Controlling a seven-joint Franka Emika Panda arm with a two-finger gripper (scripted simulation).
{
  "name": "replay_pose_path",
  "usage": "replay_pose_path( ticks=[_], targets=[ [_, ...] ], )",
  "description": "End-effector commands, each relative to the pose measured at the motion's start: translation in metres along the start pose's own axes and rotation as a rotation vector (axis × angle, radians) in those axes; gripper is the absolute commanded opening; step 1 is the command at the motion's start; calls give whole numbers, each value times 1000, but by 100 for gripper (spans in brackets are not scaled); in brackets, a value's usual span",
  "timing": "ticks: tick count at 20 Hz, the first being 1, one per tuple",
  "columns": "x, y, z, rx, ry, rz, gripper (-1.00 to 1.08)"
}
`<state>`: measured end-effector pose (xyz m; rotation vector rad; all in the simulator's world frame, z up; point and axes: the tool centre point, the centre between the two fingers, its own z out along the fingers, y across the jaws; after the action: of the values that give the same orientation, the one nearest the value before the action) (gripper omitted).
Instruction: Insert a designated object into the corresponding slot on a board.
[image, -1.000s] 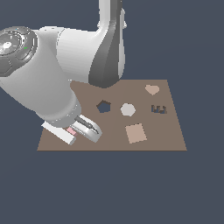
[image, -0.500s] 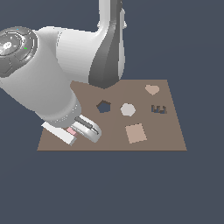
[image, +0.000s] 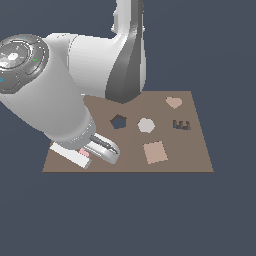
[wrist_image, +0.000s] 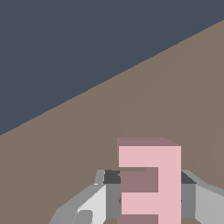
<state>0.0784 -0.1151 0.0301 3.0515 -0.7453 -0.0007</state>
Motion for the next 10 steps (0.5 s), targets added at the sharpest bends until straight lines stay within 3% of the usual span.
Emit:
replay_pose_path(
  ticks=[1,10],
  targets=[
    [2,-8,0,0,0,-43,-100],
    [4,-58,-2,0,1,-309,-100]
  ],
)
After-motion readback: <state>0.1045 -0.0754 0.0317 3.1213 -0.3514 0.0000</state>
